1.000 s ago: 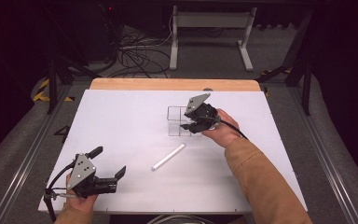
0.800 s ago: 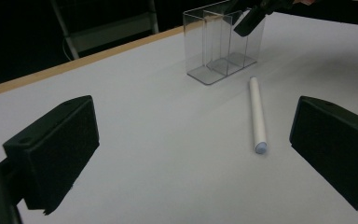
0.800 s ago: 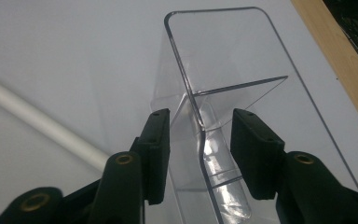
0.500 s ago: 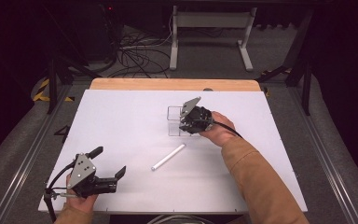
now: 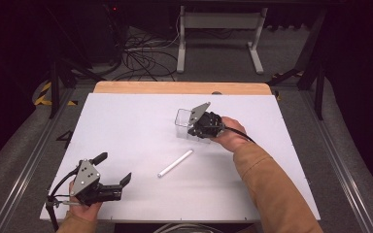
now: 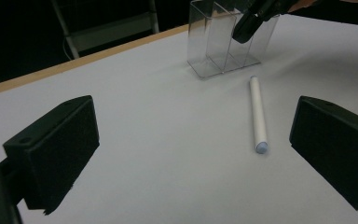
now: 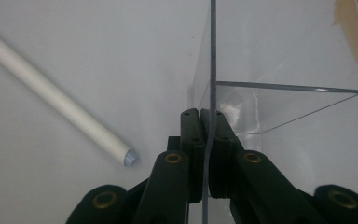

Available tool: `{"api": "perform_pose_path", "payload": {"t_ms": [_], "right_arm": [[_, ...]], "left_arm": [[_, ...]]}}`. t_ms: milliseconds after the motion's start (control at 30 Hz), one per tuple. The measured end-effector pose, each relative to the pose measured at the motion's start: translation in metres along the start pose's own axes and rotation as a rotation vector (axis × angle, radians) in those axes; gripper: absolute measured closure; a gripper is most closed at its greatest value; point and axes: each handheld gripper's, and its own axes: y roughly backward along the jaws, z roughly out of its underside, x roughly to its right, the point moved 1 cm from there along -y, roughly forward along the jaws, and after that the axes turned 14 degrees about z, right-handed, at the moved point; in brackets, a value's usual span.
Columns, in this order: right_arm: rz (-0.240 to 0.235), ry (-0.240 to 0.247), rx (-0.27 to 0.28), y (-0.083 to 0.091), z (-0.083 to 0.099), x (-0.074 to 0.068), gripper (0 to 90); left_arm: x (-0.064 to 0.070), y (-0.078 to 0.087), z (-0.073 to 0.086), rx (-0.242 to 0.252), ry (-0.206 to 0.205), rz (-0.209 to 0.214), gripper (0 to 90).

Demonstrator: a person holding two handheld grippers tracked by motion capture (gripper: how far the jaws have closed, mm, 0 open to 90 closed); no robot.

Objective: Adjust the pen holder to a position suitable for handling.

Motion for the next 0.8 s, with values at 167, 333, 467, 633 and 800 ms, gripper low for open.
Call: {"api": "perform_pose_path", "payload": {"t_ms": [167,333,467,633,800], "right_arm": [[-0.021,-0.011,0.032,0.017,0.000,0.002,87.9],[-0.051,-0.017,0.063,0.045,0.001,0.000,87.9],[-0.099,-0.018,0.069,0.064,0.008,-0.007,87.9],[-0.138,-0.004,0.054,0.073,0.018,-0.015,87.9],[-0.189,0.012,0.021,0.078,0.033,-0.022,87.9]], "left_arm": [[0.000,-0.001,0.000,0.000,0.000,0.004,2.1],[0.000,-0.004,-0.001,-0.003,-0.003,0.009,2.1],[0.001,-0.006,-0.002,-0.005,-0.005,0.014,2.1],[0.001,-0.008,-0.003,-0.008,-0.010,0.018,2.1],[0.001,-0.012,-0.004,-0.011,-0.010,0.025,2.1]]}}
